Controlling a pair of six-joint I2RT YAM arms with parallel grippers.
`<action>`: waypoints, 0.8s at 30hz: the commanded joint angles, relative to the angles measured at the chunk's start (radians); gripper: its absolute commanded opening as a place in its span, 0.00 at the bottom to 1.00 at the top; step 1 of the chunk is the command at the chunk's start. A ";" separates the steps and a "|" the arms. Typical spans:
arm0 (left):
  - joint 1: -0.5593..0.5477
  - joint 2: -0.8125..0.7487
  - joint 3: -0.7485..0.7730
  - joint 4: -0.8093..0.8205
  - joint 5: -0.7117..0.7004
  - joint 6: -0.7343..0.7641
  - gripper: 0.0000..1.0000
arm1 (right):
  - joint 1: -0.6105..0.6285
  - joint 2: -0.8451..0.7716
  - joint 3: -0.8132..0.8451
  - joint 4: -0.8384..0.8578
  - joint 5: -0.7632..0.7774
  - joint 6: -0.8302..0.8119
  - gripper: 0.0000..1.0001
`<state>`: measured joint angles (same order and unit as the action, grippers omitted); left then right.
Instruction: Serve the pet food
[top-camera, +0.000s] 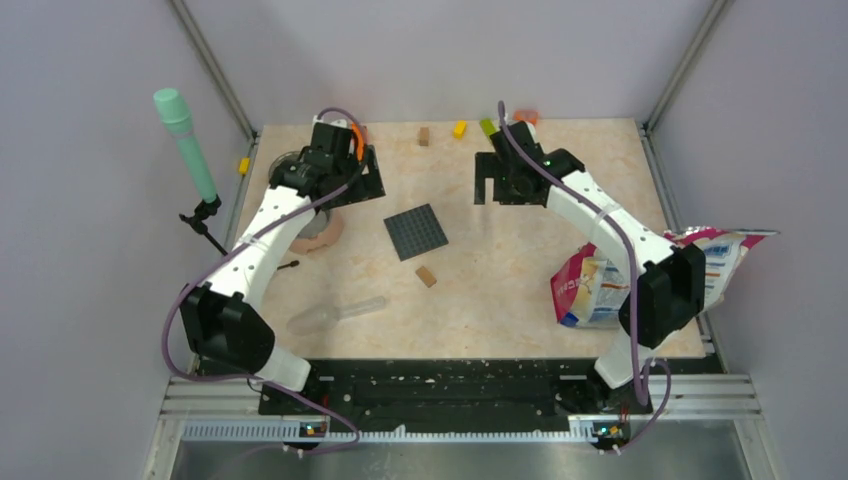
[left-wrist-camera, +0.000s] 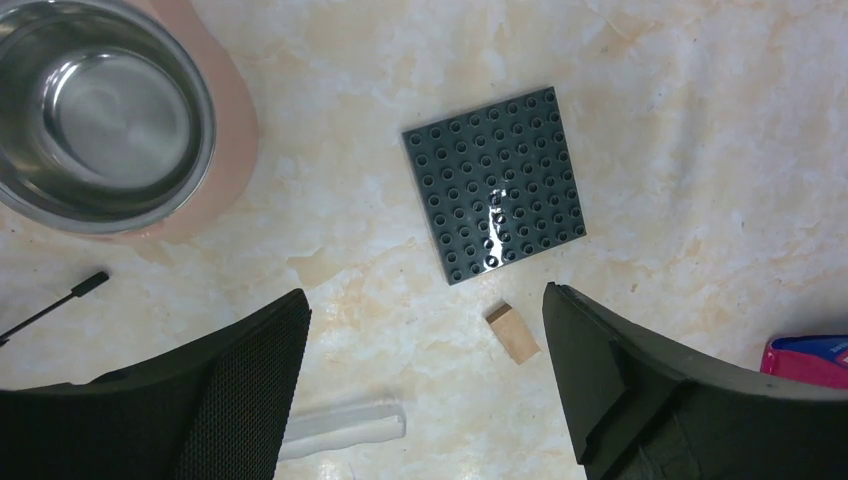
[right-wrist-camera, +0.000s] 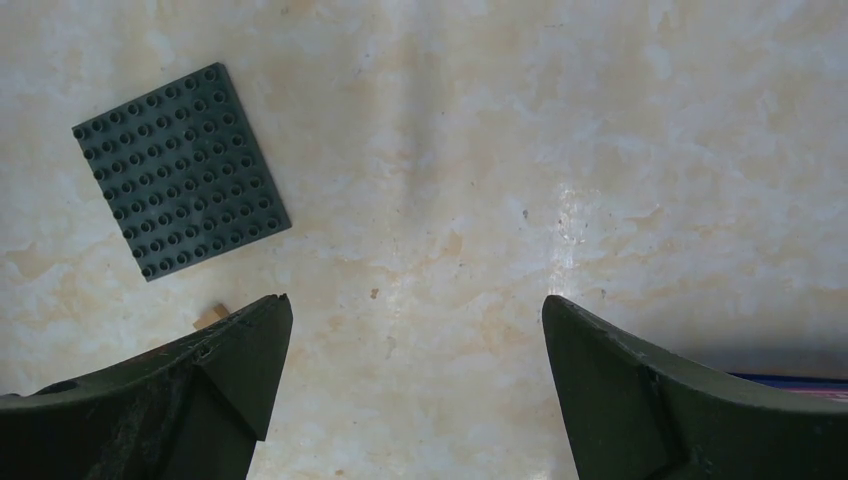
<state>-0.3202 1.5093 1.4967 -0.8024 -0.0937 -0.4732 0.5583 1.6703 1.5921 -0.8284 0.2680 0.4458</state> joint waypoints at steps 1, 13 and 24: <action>0.003 -0.066 -0.033 0.067 -0.005 -0.014 0.90 | -0.004 -0.066 -0.011 0.041 0.013 -0.010 0.99; 0.004 -0.053 -0.032 -0.036 -0.229 -0.051 0.82 | -0.003 -0.109 -0.047 0.099 -0.019 -0.020 0.99; 0.052 0.096 0.070 -0.243 -0.429 -0.174 0.82 | -0.003 -0.115 -0.056 0.094 -0.014 -0.012 0.99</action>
<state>-0.2817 1.5780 1.5124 -0.9939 -0.4652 -0.5930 0.5579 1.6093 1.5440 -0.7681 0.2554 0.4377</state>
